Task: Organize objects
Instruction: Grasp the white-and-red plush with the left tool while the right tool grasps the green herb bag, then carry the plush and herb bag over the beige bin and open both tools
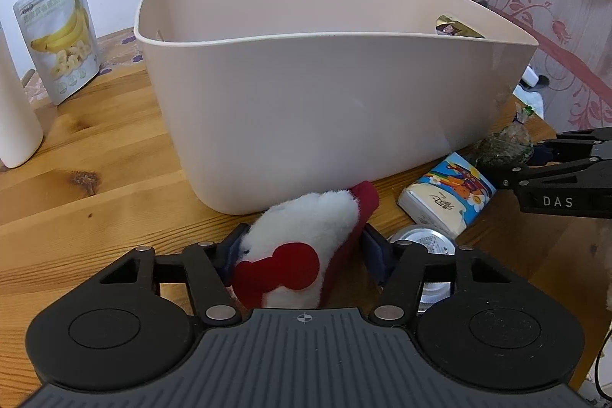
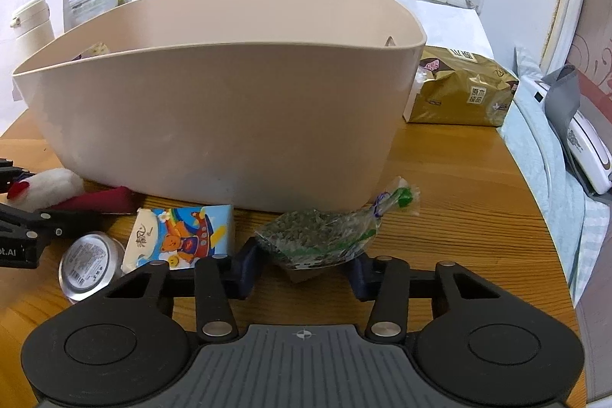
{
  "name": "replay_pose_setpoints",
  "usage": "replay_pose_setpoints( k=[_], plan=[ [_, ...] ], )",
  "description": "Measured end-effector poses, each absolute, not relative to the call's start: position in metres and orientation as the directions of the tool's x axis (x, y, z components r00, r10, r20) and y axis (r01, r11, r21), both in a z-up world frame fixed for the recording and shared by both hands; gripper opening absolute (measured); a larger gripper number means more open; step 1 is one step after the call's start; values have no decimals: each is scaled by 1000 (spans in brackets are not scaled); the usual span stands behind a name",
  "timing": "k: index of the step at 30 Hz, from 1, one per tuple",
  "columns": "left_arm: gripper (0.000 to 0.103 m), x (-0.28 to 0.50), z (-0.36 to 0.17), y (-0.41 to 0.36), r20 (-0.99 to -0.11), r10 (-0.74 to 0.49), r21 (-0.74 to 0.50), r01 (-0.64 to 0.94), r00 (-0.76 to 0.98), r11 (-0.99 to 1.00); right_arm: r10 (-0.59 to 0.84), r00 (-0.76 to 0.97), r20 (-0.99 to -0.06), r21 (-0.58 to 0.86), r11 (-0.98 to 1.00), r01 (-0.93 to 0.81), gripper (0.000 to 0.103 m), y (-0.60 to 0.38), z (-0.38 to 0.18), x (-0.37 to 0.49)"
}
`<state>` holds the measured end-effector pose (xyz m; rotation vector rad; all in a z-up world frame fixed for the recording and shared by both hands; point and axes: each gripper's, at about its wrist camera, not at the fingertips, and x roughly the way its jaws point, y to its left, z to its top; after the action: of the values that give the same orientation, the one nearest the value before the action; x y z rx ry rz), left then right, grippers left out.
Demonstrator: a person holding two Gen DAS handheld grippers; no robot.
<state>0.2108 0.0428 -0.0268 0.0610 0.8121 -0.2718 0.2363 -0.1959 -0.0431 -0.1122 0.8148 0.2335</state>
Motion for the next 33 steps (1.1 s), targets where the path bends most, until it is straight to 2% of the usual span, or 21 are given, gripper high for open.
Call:
replay_pose_setpoints(
  k=[14,33],
  plan=[
    [51,195,-22,45,-720,-198,-24,261,665,965,161,677,-718,-17,969,-248,40,-200,-38,218],
    [50,164,10,58,-667,-172,2,232,725,973,172,734,-657,-19,969,-245,40,-205,-7,185]
  ],
)
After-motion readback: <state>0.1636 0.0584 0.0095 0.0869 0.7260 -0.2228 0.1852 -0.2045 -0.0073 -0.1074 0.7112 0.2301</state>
